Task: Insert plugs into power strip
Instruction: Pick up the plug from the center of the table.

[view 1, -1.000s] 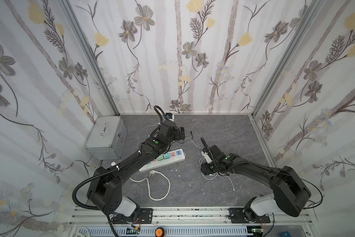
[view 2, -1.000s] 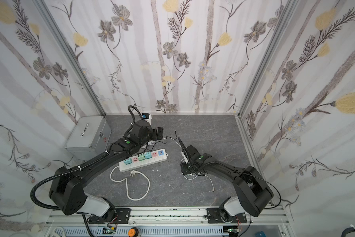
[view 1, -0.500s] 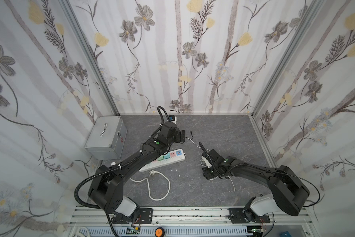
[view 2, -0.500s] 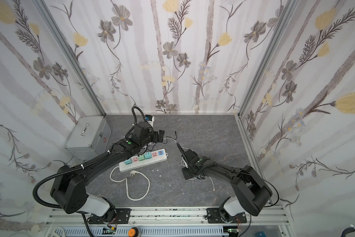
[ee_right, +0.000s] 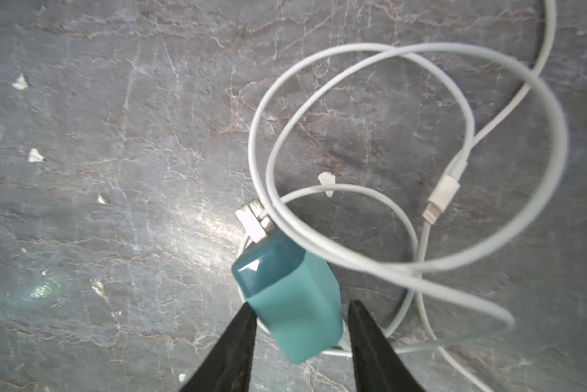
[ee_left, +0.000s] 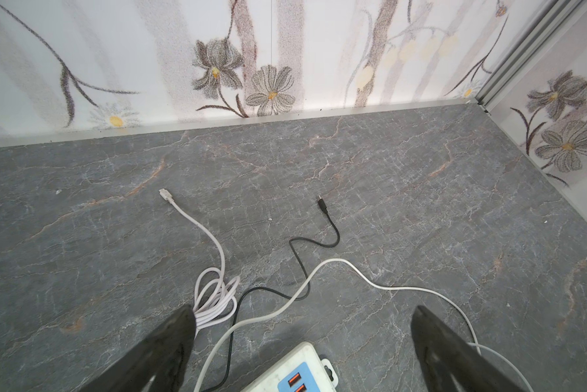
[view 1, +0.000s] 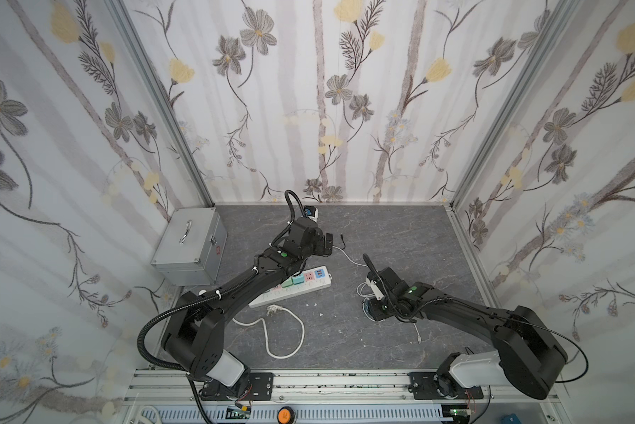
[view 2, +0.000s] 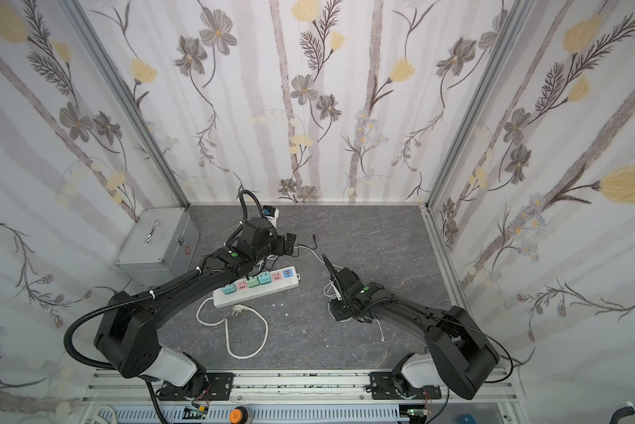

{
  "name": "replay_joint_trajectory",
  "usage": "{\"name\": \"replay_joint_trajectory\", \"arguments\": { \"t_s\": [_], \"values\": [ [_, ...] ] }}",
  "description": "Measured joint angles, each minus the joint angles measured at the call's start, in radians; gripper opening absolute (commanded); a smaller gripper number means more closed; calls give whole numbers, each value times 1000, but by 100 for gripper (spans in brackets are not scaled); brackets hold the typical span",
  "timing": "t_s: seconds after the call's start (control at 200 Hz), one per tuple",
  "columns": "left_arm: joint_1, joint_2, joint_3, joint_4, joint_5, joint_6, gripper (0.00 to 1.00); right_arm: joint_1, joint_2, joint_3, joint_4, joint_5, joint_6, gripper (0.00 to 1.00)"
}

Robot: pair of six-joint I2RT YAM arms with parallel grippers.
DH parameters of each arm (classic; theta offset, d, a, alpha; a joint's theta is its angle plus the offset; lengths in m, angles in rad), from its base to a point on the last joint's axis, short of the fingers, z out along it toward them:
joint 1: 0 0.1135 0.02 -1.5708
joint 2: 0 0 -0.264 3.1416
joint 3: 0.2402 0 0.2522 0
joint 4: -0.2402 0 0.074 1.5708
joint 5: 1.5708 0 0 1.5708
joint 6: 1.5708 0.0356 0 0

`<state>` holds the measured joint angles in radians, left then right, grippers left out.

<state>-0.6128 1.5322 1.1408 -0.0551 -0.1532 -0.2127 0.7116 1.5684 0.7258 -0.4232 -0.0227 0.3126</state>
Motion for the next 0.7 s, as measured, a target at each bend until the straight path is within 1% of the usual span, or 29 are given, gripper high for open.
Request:
{"name": "replay_joint_trajectory", "arguments": {
  "t_s": [0.08, 0.195, 0.24, 0.295, 0.34, 0.405, 0.505, 0.595, 0.7],
  "values": [
    [0, 4, 0, 0, 0, 0, 100, 5, 47, 32, -6, 0, -1, 45],
    [0, 15, 11, -7, 19, 7, 100, 9, 103, 62, -3, 4, -7, 29],
    [0, 26, 24, -14, 31, 12, 100, 9, 108, 67, -3, 6, -7, 25],
    [0, 40, 38, -31, 50, 26, 100, 8, 103, 68, -6, 10, -8, 24],
    [0, 53, 49, -45, 71, 27, 100, 6, 82, 67, -18, 18, -8, 22],
    [0, 71, 56, -59, 109, 32, 100, -2, 12, 60, -31, 23, -8, 19],
    [-10, 96, 58, -89, 154, 43, 100, -55, -125, 50, -14, 17, -8, 15],
    [-27, 109, 64, -117, 202, 54, 99, -135, -200, 48, 11, -48, -2, 12],
    [-42, 109, 66, -119, 289, 58, 99, -204, -181, 117, -5, -150, 0, 10]
  ]
}}
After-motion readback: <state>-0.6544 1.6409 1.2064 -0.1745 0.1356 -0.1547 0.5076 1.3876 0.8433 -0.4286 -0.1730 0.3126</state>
